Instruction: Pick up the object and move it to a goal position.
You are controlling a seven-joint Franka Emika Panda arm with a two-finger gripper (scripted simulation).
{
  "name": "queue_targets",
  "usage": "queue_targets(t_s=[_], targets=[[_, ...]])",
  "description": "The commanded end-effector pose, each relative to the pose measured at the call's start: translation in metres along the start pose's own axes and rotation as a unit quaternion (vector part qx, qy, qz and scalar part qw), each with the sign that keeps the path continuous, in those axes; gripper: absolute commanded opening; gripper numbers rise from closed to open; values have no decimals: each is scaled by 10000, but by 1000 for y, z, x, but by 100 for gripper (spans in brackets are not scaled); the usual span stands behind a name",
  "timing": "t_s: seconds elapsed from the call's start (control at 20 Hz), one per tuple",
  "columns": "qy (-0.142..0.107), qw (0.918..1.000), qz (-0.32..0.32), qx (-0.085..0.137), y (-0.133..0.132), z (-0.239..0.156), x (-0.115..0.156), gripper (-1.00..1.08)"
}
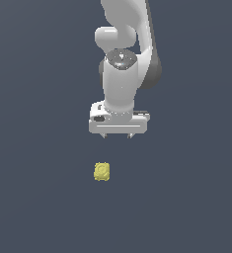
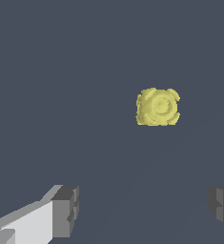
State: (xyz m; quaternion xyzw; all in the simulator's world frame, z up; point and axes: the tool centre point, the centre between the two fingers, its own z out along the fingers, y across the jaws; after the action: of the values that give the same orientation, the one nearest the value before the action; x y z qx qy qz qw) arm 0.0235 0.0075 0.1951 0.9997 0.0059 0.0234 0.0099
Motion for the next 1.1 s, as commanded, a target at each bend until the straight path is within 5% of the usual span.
queue_targets(t_s=[0.0, 1.05], targets=[[-19, 10000, 9, 4, 4, 6, 6, 100], [-218, 9997, 111, 89, 60, 101, 71, 100]])
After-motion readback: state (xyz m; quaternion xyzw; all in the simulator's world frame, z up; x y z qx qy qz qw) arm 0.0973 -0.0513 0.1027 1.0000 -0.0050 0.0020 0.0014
